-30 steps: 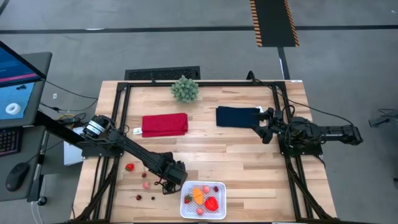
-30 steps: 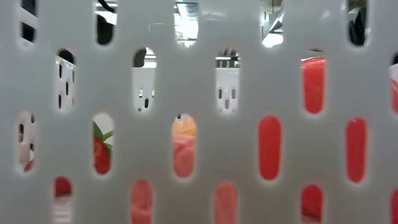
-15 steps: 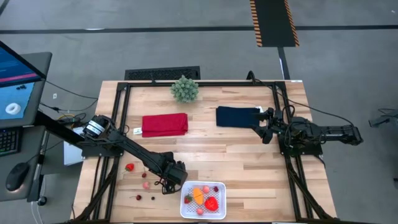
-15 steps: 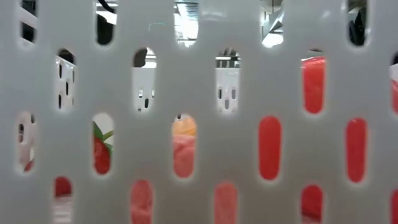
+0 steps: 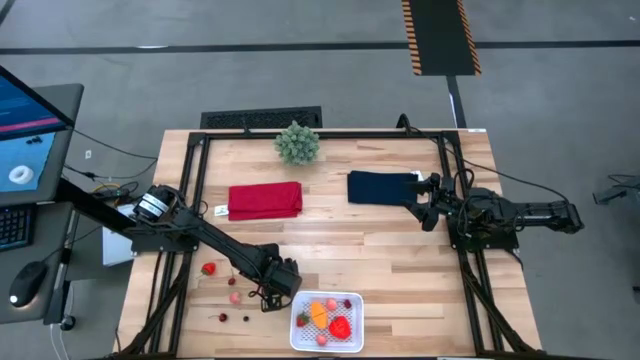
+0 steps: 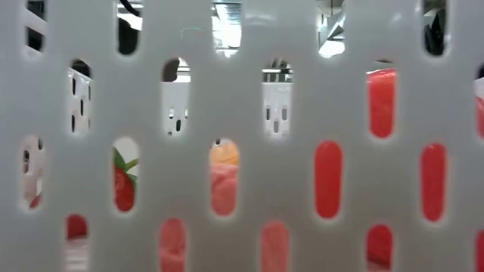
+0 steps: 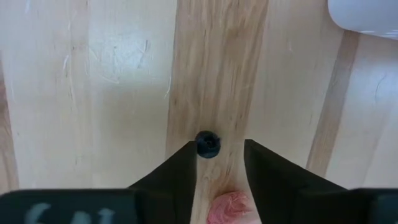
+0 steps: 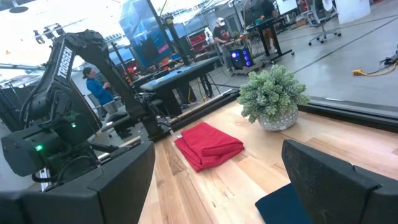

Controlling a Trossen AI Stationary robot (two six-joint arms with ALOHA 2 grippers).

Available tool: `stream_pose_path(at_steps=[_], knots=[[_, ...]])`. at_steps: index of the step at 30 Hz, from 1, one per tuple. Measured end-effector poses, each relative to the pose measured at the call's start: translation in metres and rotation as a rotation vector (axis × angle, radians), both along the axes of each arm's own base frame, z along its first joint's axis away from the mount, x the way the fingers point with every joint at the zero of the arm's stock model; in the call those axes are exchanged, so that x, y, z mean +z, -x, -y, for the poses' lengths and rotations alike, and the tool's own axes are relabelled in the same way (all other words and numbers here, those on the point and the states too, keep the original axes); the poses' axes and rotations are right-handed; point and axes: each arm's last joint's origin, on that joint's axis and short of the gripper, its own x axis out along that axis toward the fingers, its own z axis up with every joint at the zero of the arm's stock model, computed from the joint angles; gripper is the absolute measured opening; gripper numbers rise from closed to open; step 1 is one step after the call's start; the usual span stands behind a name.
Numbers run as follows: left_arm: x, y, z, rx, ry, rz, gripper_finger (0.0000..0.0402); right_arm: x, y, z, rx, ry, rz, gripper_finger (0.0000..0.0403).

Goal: Pick and placing Produce into tupperware
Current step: Put the top blueberry into the white bin

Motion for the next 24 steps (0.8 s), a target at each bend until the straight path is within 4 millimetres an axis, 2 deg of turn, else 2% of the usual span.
stream_pose_path(at_steps=[19,24], knots=[[0.0007,0.0000,-0.0013,0.029,0.001,-0.006,0.0007,0.0000,0.0000,0.0000,0.000,0.000,0.000,0.0374],[0.0008,-0.0002,-0.0009,0.028,0.011,-0.007,0.0010,0.0000,0.0000,0.0000,0.000,0.000,0.000,0.0374]])
